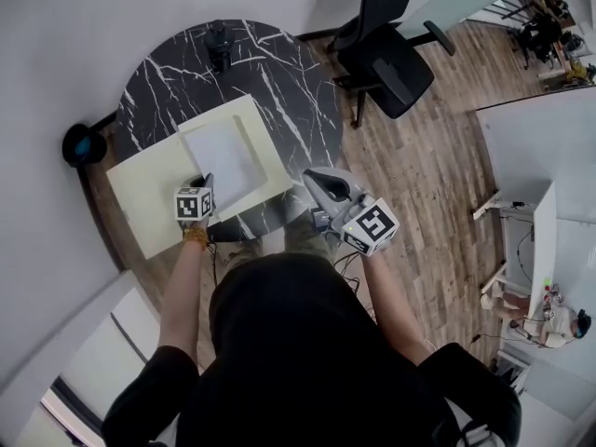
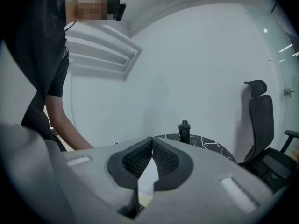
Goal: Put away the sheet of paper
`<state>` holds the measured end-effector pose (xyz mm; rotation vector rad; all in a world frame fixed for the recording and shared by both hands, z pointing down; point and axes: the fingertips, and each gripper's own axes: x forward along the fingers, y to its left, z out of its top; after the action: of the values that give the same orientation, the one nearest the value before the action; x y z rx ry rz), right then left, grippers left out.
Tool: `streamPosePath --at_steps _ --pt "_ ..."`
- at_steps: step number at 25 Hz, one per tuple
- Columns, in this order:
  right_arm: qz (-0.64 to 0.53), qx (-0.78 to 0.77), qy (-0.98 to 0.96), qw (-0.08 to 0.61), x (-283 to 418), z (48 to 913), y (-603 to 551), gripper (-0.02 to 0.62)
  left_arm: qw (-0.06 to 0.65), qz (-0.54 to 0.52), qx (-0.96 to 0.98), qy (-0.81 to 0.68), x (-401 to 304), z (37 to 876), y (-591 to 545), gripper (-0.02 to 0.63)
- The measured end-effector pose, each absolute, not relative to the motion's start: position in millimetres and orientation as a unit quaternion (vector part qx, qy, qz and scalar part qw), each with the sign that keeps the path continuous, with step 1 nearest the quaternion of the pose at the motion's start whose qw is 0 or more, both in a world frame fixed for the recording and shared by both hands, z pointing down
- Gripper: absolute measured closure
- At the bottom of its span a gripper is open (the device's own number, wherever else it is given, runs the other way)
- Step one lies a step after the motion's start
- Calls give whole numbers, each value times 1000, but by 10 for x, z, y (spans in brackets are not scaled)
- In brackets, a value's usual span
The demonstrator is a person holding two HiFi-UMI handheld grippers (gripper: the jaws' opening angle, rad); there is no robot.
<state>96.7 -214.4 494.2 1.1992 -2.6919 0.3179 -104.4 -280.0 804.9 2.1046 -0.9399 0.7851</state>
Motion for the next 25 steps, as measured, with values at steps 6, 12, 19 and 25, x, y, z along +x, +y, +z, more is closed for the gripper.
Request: streamPosePath --at_steps 6,12,19,25 --pt "110 412 -900 91 1039 4953 -2107 597 341 299 823 -342 -825 8031 -2852 594" --pt "110 412 -900 93 1047 4951 -2083 597 325 295 836 -329 -677 8009 -2854 594" --pt "110 405 -903 94 1002 4952 -2063 597 219 335 861 -312 -643 7914 -2747 544" --pt "106 391 -910 92 878 4965 -2102 597 170 330 873 -316 -800 7752 -2596 483"
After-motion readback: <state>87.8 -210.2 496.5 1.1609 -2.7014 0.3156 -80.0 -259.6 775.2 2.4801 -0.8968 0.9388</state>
